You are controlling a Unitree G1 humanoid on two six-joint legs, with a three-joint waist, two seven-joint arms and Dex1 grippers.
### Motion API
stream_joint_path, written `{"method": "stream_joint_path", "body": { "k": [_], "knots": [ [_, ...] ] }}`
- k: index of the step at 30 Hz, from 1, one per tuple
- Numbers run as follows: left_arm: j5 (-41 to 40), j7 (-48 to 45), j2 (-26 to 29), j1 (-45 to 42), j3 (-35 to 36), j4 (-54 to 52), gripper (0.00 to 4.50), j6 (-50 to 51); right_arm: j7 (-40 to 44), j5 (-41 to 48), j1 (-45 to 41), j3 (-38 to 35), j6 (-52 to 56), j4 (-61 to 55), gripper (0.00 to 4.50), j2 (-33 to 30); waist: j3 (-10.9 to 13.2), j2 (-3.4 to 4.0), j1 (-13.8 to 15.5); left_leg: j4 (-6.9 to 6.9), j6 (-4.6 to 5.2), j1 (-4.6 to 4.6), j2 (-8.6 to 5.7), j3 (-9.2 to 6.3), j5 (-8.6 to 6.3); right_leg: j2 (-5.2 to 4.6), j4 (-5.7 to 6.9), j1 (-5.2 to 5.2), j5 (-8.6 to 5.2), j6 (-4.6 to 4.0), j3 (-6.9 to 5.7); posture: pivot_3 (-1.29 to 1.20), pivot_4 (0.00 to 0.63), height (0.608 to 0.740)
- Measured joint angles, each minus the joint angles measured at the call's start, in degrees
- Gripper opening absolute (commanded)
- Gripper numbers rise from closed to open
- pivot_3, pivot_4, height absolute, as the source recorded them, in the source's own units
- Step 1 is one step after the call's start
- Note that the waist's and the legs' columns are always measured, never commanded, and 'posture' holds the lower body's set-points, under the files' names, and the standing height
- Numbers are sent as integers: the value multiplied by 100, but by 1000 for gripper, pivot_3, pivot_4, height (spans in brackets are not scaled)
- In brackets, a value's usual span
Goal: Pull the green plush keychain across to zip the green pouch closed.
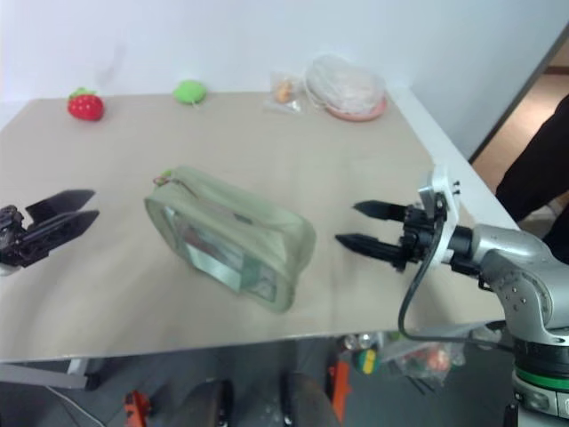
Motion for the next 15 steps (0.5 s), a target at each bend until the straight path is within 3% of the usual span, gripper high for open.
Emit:
{"method": "stream_joint_path", "body": {
  "k": [5,13,15],
  "knots": [
    [-466,-250,171,-474,-543,-840,4475,109,78,-210,-270,866,-59,-231,4500,65,1,1,1,9,0,4,-2,0,1,3,1,3,3,4,0,0,150,740],
    [-501,-271,190,-715,-971,-950,4475,85,134,-1211,-769,1813,-902,609,4500,570,0,0,-11,9,0,9,3,-3,1,17,2,7,3,1,1,0,150,740],
    [-528,-199,122,-711,-969,-938,4500,67,130,-1380,-921,1926,-1070,961,3943,797,1,1,-12,8,0,5,4,-2,1,17,2,3,2,0,3,0,150,740]
  ]
}}
